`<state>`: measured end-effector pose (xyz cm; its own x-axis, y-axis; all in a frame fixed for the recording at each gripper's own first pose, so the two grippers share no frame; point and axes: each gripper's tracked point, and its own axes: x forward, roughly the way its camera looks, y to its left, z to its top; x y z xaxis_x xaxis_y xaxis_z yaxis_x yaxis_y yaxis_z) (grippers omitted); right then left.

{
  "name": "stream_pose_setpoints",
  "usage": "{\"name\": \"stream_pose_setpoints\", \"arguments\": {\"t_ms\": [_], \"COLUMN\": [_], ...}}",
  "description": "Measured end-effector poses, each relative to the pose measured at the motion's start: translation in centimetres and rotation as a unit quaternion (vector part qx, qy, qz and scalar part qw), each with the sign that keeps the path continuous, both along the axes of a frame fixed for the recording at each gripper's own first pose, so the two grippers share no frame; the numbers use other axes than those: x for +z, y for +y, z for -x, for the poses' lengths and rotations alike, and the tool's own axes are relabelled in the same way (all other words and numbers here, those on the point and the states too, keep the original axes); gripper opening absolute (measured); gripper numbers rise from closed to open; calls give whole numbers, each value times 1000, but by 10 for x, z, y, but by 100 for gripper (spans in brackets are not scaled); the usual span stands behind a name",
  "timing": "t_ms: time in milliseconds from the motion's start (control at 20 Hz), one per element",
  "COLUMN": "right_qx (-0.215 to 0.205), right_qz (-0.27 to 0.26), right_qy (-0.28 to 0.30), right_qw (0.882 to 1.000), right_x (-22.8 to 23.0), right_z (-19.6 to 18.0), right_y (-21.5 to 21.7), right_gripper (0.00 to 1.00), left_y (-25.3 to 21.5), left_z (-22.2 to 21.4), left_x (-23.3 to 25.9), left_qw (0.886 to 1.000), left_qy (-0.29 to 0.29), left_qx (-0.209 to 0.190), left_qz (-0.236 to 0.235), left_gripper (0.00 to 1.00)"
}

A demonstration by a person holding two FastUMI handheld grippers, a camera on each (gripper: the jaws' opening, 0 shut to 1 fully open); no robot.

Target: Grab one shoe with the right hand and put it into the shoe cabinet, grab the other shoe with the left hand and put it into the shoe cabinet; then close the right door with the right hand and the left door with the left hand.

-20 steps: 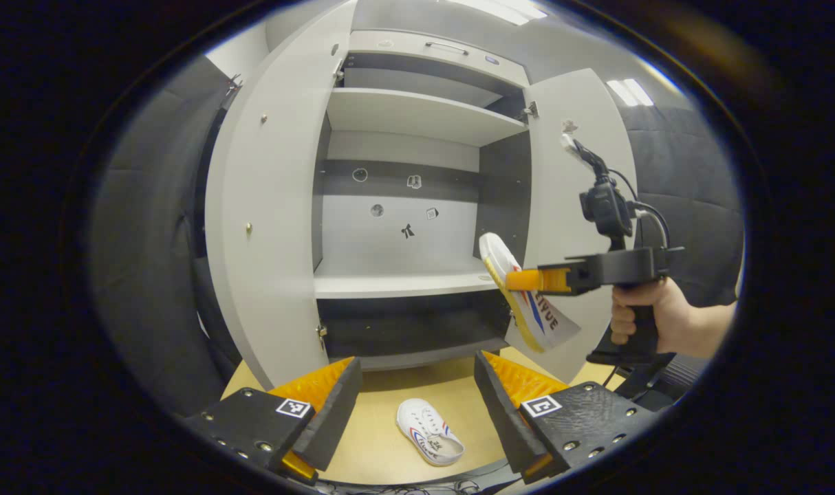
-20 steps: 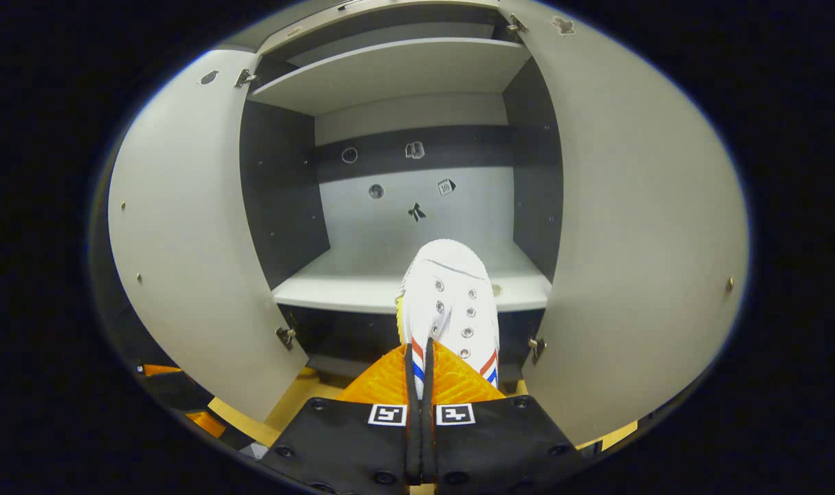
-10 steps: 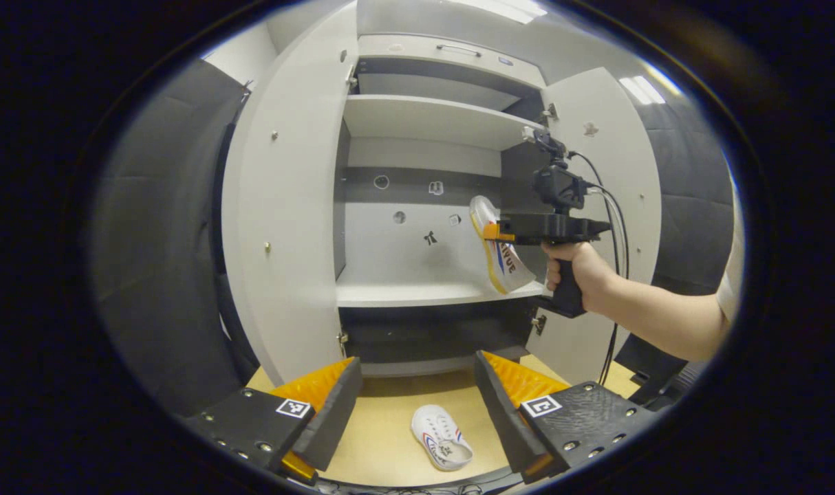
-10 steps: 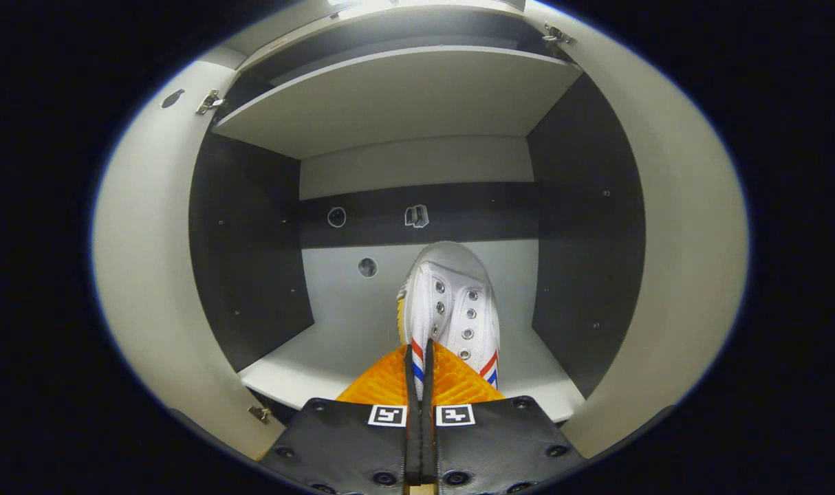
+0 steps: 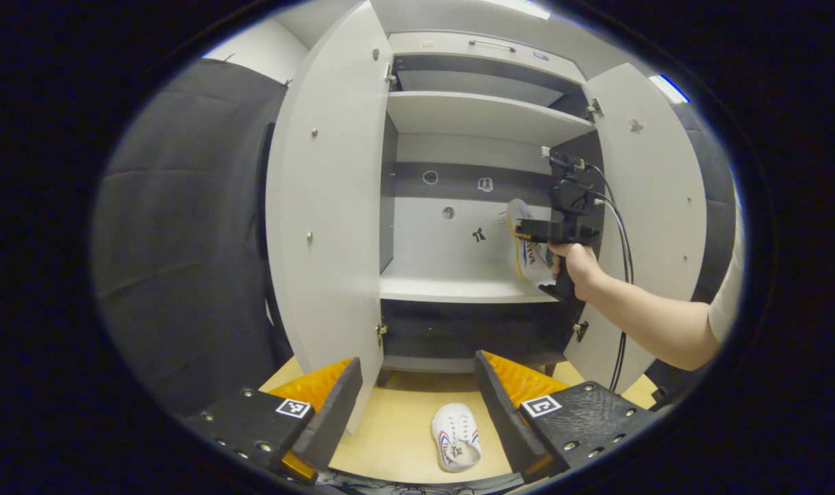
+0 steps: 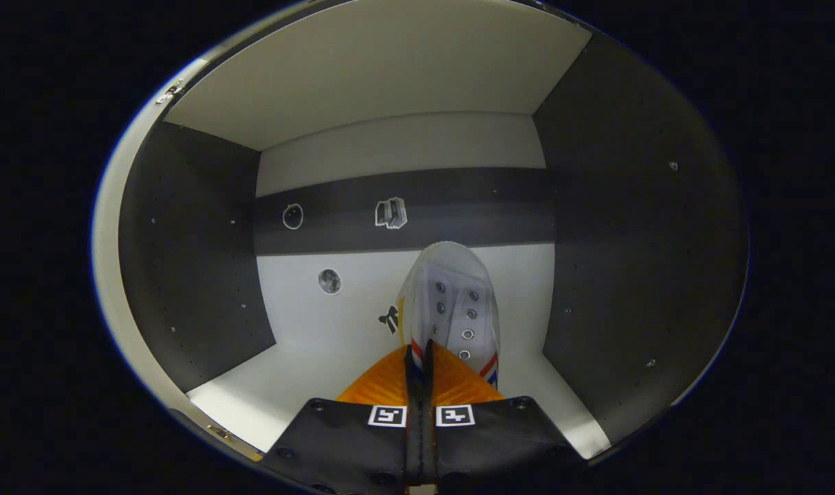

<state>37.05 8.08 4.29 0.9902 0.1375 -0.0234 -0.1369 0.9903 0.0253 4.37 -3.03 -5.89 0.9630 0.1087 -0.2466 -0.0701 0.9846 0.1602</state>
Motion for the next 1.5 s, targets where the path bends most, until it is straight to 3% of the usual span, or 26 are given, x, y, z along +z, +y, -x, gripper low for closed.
{"name": "stream_pose_setpoints", "arguments": {"t_ms": [350,450,500,650,850,950,1150,1500], "right_qx": [5,-4,-3,-6,-5,-1,5,-9], "right_qz": [0,3,3,-10,-28,-28,-40,8], "right_qy": [3,-13,-22,-20,-25,-20,18,109], "right_qw": [1000,1000,1000,1000,999,999,999,994], "right_x": [-12,-4,2,6,1,-10,-50,-140], "right_z": [-12,-16,-10,21,80,112,180,293], "right_y": [0,0,-1,-8,-17,-21,-24,-26], "right_gripper": [6,33,34,96,92,97,98,98], "left_y": [-7,-10,-12,-15,-14,-11,-6,8], "left_z": [12,16,17,20,17,13,-1,-18], "left_x": [-7,-7,-6,-13,-28,-44,-80,-177], "left_qw": [999,999,999,1000,1000,1000,998,984], "left_qy": [-4,-9,-10,-8,2,14,40,140], "left_qx": [35,35,34,26,4,-9,-44,-102], "left_qz": [-3,-4,-5,-4,0,1,4,32], "left_gripper": [94,94,94,94,94,94,94,94]}}
